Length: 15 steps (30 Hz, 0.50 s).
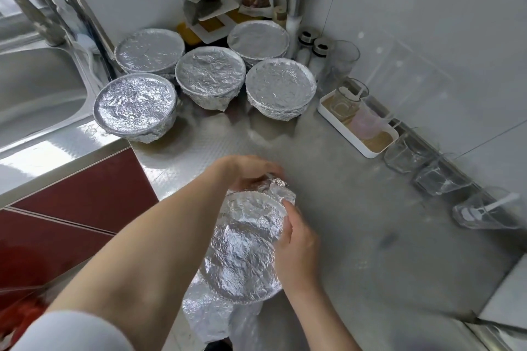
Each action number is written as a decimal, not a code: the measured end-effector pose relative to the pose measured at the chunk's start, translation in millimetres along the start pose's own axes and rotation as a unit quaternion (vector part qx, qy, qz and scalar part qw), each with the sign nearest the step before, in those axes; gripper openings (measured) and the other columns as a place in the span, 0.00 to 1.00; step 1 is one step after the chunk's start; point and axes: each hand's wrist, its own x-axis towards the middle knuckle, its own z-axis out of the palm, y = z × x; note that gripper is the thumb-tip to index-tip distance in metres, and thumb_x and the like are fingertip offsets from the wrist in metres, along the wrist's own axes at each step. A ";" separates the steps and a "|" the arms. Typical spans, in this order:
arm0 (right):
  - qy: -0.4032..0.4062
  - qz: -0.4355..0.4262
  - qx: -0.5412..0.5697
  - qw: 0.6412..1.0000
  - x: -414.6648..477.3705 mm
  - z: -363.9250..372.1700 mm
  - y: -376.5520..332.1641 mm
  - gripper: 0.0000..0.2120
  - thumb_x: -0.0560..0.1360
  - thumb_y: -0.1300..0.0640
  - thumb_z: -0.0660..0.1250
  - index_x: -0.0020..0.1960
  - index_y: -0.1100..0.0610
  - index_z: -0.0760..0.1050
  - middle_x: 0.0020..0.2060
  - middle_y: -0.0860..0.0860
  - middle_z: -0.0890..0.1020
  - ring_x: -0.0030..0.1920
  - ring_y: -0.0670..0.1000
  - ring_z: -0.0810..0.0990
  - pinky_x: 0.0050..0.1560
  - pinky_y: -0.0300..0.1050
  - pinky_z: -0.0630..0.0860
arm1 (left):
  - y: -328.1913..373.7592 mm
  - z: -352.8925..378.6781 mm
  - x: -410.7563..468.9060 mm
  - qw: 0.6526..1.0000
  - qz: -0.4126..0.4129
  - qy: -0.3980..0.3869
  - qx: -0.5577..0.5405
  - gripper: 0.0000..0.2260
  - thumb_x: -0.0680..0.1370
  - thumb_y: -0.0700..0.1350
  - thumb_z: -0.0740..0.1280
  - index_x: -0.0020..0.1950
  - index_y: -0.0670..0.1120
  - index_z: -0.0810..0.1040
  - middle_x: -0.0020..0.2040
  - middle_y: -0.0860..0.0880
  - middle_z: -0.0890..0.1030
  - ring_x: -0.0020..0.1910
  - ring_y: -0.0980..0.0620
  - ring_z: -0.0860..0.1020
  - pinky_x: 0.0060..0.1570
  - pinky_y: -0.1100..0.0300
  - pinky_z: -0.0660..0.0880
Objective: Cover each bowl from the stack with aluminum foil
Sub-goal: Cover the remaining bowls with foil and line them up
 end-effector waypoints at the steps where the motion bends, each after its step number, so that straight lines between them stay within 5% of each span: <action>1: 0.005 0.000 0.001 1.000 -0.1 0.7 -0.3 0.18 0.77 0.62 0.56 0.63 0.60 0.77 0.57 0.53 0.82 0.56 0.54 0.81 0.55 0.30 0.67 | -1.9 -0.9 4.3 1.000 0.000 -0.010 -0.017 0.07 0.78 0.44 0.68 0.51 0.42 0.83 0.37 0.48 0.79 0.30 0.55 0.73 0.32 0.65 0.72; 5: 0.011 0.001 0.006 1.000 -0.5 0.7 -3.5 0.19 0.76 0.61 0.55 0.63 0.60 0.77 0.56 0.53 0.83 0.54 0.54 0.81 0.53 0.29 0.67 | 1.1 -7.5 12.8 0.999 -0.017 -0.001 -0.037 0.04 0.78 0.40 0.68 0.46 0.46 0.82 0.44 0.50 0.79 0.44 0.51 0.71 0.45 0.60 0.69; 8: 0.017 0.006 0.008 1.000 -0.9 1.5 -5.3 0.20 0.75 0.62 0.55 0.63 0.60 0.77 0.57 0.53 0.82 0.56 0.54 0.81 0.55 0.32 0.68 | 7.7 -10.8 17.2 0.992 -0.064 0.079 -0.073 0.09 0.80 0.38 0.63 0.43 0.45 0.79 0.35 0.49 0.75 0.35 0.51 0.70 0.40 0.59 0.66; 11: 0.017 0.005 0.002 1.000 0.0 1.8 -7.0 0.20 0.74 0.63 0.55 0.62 0.60 0.78 0.55 0.54 0.83 0.54 0.55 0.82 0.53 0.34 0.69 | 7.6 -8.1 19.2 0.987 -0.093 0.123 -0.053 0.10 0.81 0.37 0.59 0.53 0.42 0.80 0.34 0.45 0.76 0.31 0.50 0.72 0.44 0.56 0.70; 15: 0.023 0.015 -0.003 1.000 -0.4 1.7 -8.3 0.19 0.76 0.63 0.57 0.62 0.59 0.78 0.53 0.55 0.84 0.50 0.58 0.83 0.49 0.37 0.69 | 3.6 -0.3 20.4 0.953 0.044 0.301 0.010 0.08 0.79 0.37 0.63 0.53 0.40 0.81 0.42 0.41 0.81 0.37 0.44 0.78 0.41 0.59 0.76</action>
